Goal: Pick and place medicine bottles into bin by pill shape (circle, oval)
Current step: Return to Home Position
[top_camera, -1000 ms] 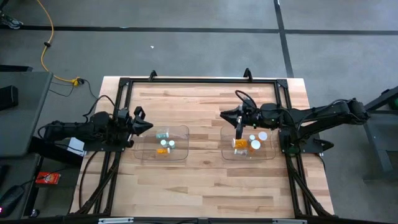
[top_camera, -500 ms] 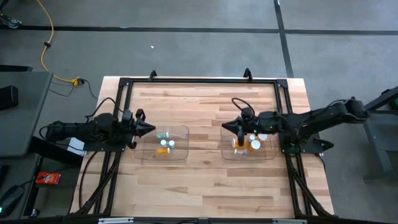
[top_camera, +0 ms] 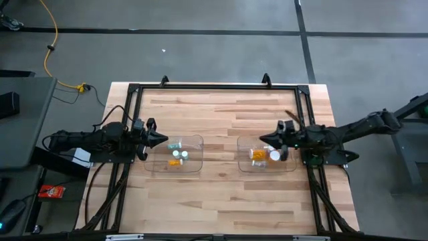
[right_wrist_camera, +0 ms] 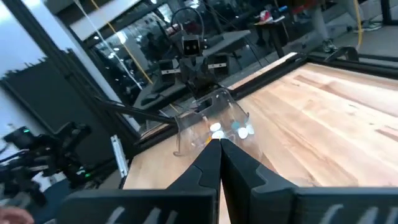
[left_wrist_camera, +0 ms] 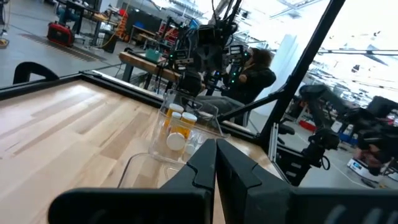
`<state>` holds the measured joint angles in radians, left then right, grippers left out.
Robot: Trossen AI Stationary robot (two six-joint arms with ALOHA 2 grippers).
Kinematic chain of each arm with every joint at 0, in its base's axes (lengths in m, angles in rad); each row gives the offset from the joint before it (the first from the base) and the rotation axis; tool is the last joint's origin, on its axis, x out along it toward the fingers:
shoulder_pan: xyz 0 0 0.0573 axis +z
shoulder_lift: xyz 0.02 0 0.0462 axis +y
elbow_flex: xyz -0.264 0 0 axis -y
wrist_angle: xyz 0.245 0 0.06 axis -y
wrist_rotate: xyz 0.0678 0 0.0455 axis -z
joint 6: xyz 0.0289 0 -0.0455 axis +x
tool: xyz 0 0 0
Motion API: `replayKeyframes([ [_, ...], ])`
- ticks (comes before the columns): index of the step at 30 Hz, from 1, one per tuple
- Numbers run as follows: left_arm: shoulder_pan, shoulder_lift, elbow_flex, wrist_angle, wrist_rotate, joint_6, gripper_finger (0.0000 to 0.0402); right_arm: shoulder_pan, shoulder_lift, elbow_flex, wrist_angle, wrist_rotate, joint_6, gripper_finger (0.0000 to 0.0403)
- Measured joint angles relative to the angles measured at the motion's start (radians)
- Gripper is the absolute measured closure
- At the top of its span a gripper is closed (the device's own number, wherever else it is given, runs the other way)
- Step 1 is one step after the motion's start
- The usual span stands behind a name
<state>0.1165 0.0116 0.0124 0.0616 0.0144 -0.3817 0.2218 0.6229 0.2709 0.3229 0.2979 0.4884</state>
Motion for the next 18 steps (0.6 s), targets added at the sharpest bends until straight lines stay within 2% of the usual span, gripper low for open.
replayKeyframes([
  [7, 0.0, 0.0, 0.0, 0.0, 0.0, -0.002, 0.0401, -0.029, -0.365, -0.185, -0.051, -0.085, -0.026, 0.0403],
  [12, 0.0, 0.0, 0.0, -0.001, 0.0, -0.001, 0.04, -0.051, -0.557, -0.218, -0.157, -0.136, -0.1, 0.0403],
  [14, 0.0, 0.0, 0.0, -0.001, 0.0, -0.001, 0.0401, -0.059, -0.619, -0.217, -0.224, -0.142, -0.122, 0.0403],
  [18, 0.0, 0.001, 0.0, -0.002, 0.0, -0.001, 0.04, -0.068, -0.616, -0.215, -0.304, -0.145, -0.154, 0.0403],
])
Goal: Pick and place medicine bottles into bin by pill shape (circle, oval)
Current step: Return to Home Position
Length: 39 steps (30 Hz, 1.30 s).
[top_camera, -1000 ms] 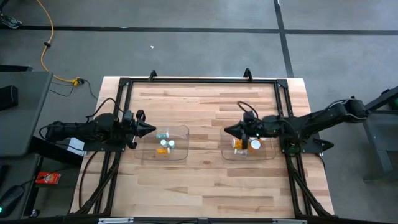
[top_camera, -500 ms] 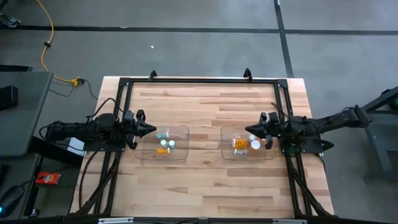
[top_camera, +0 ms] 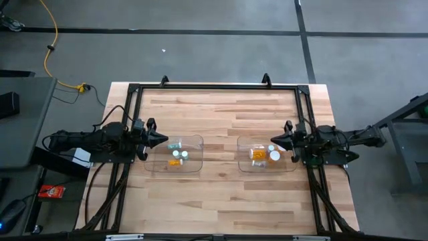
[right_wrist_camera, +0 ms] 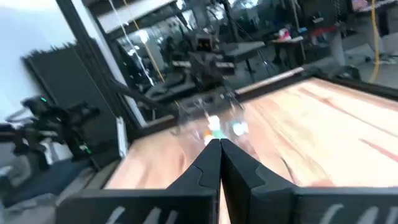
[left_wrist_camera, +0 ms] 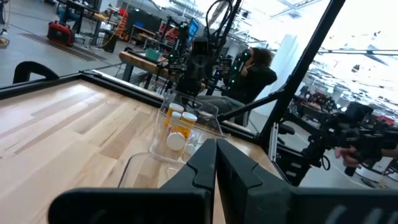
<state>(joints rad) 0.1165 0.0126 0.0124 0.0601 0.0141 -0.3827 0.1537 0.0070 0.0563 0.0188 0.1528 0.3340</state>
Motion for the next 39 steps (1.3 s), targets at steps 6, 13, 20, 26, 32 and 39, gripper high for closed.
replayKeyframes([
  [6, 0.0, 0.002, 0.0, -0.005, 0.001, 0.0, 0.0398, -0.003, 0.002, -0.019, -0.053, 0.003, -0.08, 0.0403],
  [13, 0.0, 0.002, 0.0, -0.006, 0.001, -0.001, 0.0398, -0.004, 0.01, -0.019, -0.051, 0.037, -0.183, 0.0403],
  [20, 0.0, 0.002, 0.0, -0.012, 0.001, 0.0, 0.0398, -0.004, 0.01, -0.019, -0.051, 0.037, -0.107, 0.0403],
  [26, 0.0, 0.002, 0.0, -0.011, 0.001, 0.0, 0.0398, -0.004, 0.01, -0.019, -0.051, 0.038, -0.036, 0.0403],
  [32, 0.0, 0.002, 0.0, -0.011, 0.001, -0.006, 0.0398, -0.004, 0.01, -0.019, -0.051, 0.038, -0.02, 0.0403],
  [39, 0.0, 0.002, 0.0, -0.011, 0.001, -0.007, 0.0398, -0.004, 0.01, -0.019, -0.051, 0.038, -0.02, 0.0402],
])
